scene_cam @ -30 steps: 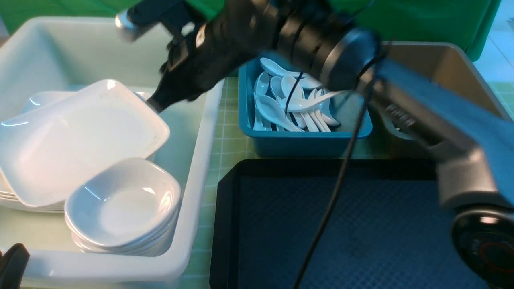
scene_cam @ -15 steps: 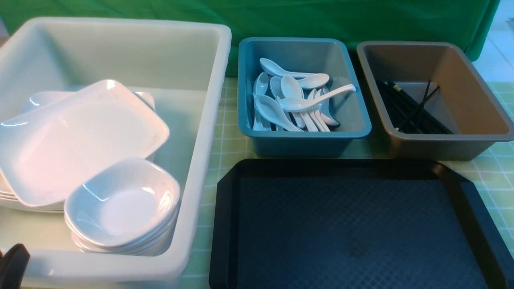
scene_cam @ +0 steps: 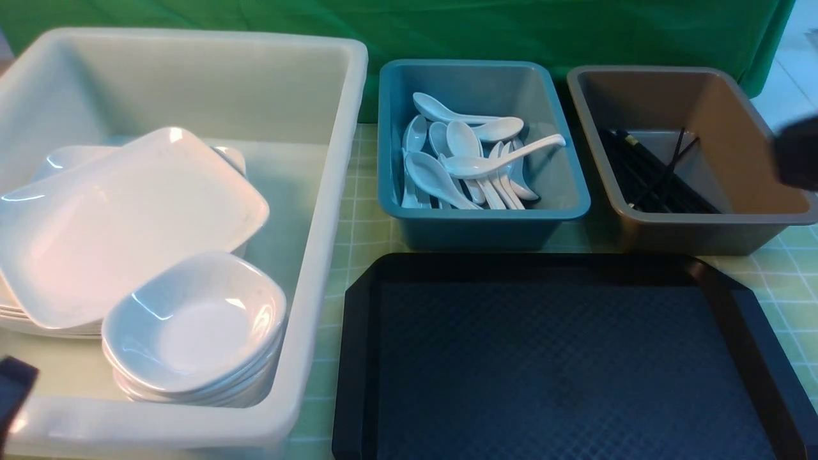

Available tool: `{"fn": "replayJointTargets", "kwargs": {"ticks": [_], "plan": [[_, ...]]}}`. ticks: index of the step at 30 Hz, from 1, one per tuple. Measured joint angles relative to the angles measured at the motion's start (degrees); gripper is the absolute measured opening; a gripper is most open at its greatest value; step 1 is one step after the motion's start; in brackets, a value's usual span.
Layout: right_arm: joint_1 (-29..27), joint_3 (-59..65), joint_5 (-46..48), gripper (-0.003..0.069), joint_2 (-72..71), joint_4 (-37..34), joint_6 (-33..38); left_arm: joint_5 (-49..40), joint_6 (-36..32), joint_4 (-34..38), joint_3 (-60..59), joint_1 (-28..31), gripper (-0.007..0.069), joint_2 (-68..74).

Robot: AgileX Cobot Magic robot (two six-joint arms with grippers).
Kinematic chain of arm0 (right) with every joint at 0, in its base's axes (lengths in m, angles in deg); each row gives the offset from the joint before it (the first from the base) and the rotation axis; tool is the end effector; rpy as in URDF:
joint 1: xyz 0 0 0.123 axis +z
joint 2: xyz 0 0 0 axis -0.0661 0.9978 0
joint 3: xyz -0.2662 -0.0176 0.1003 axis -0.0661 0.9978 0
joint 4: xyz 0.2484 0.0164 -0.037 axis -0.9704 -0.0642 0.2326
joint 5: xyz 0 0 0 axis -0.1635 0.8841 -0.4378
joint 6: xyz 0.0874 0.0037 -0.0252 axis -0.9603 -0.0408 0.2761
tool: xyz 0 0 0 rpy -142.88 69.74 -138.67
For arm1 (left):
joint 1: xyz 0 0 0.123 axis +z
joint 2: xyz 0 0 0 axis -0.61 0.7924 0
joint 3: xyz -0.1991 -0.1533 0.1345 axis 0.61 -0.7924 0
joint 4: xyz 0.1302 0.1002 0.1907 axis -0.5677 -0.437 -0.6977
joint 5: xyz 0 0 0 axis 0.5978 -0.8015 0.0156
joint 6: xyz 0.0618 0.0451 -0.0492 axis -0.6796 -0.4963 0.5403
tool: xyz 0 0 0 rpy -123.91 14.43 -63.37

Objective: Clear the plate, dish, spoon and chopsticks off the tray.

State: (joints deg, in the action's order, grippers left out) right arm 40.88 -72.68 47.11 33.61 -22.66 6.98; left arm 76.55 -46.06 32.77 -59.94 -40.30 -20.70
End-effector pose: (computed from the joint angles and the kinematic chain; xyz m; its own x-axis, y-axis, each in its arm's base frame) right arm 0.0979 0.0898 0.4449 -0.3489 -0.2243 -0.9099 -0.6389 0.7673 0.0558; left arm 0.0559 -0.0031 0.2111 -0.0032 -0.8639 -0.5036 0.0960 0.5010 -0.8601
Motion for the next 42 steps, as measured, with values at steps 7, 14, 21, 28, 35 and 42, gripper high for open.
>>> {"fn": "replayJointTargets", "kwargs": {"ticks": [7, 14, 21, 28, 35, 42], "plan": [[0.0, 15.61, -13.1, 0.001, -15.41, 0.0, -3.41, 7.7, 5.78, 3.34, -0.06, 0.0, 0.0224, 0.0], [0.0, 18.22, -13.6, 0.001, -17.97, 0.0, -3.65, 17.47, 14.55, -1.27, 1.95, 0.0, 0.0161, 0.0], [0.0, 18.22, -13.84, 0.001, -17.97, 0.0, -3.65, 0.41, 14.5, -22.21, 24.36, 0.0, -0.0005, 12.51], [0.0, 18.22, -13.13, 0.001, -17.97, 0.0, -3.65, -38.11, -2.41, -34.02, 52.57, 0.0, -0.0013, 42.74], [0.0, 18.22, -10.16, 0.001, -17.97, 0.0, -3.65, -55.92, -9.72, -40.29, 69.48, 0.0, -0.0012, 67.28], [0.0, 18.22, -8.93, 0.0014, -17.97, 0.0, -3.65, -61.95, -20.55, -19.11, 84.44, 0.0, -0.0012, 85.46]]}}
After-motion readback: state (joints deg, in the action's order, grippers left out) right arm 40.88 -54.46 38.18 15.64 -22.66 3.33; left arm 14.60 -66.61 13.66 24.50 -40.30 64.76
